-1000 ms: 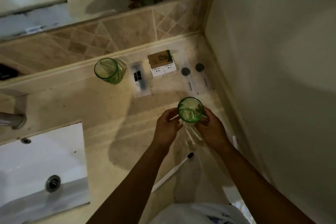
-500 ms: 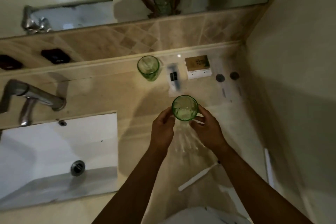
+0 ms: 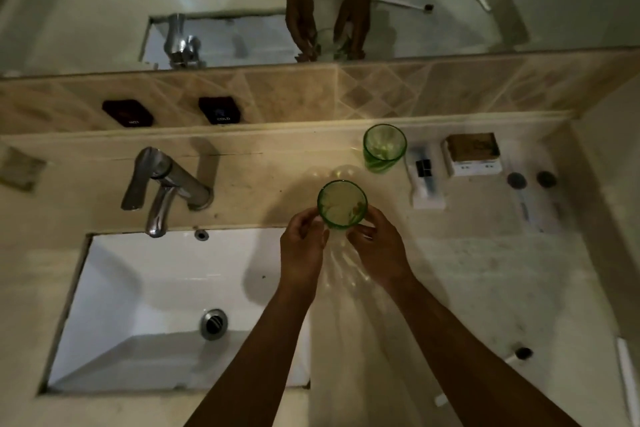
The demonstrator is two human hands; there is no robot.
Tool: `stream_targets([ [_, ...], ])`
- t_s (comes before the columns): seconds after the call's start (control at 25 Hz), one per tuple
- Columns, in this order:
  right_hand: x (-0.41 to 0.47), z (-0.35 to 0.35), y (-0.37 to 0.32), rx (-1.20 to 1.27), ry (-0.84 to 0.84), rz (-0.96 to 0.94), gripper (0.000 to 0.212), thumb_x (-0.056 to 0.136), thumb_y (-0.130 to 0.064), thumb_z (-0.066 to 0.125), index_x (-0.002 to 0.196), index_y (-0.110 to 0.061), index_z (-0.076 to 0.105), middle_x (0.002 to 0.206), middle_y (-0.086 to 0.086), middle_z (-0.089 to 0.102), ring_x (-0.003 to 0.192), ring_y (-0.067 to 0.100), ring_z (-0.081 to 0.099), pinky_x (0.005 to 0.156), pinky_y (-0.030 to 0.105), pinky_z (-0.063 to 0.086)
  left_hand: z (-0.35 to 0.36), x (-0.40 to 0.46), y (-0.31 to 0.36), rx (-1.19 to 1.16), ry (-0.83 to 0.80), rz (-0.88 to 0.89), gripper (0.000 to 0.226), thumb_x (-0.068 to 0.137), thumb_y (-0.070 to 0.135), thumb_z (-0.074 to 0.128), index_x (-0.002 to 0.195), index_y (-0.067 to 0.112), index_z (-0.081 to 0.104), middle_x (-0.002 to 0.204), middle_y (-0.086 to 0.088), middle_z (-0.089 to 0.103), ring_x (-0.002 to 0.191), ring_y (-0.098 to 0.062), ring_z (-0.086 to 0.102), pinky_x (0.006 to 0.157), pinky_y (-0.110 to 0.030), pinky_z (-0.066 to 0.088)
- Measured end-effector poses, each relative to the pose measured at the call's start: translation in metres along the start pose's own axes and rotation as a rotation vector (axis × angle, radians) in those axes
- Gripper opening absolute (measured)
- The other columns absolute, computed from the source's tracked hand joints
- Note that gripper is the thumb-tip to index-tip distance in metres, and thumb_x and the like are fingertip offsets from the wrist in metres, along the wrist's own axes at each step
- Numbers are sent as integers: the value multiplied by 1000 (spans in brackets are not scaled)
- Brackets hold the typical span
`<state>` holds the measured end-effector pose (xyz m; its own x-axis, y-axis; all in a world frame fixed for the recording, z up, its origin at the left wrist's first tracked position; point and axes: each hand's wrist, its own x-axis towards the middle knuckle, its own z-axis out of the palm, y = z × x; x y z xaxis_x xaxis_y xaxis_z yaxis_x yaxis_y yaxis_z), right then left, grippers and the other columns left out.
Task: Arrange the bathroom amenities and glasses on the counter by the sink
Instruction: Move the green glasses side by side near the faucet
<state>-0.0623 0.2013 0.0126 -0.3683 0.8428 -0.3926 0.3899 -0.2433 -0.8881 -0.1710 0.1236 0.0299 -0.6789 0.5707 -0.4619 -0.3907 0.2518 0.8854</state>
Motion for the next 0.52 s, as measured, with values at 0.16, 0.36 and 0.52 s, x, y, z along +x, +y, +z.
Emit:
stream_targets([
  [0.16, 23, 22, -10, -61, -9, -7, 58, 84, -5, 62, 136, -27, 53, 121, -10, 67, 92, -9, 66, 67, 3, 47, -3, 28, 12, -56, -8, -19, 26, 99, 5, 52, 123, 8, 62, 107, 6, 68, 102, -8, 66, 88, -26, 57],
  [0.36, 55, 36, -21, -92, 7, -14, 61, 82, -2, 61, 138, -25, 52, 120, -13, 66, 100, -3, 66, 72, 2, 46, 0, 63, 18, -127, -23, -45, 25, 101, 7, 47, 119, 12, 62, 113, 1, 68, 111, -13, 65, 97, -35, 55],
  [0.52, 79, 46, -29, -99, 9, -37, 64, 80, 0, 61, 137, -27, 53, 111, -22, 66, 101, -2, 66, 73, 2, 46, 6, 94, 28, -209, 13, -86, 25, 103, 10, 43, 107, 19, 66, 122, -5, 66, 119, -18, 62, 99, -39, 54],
])
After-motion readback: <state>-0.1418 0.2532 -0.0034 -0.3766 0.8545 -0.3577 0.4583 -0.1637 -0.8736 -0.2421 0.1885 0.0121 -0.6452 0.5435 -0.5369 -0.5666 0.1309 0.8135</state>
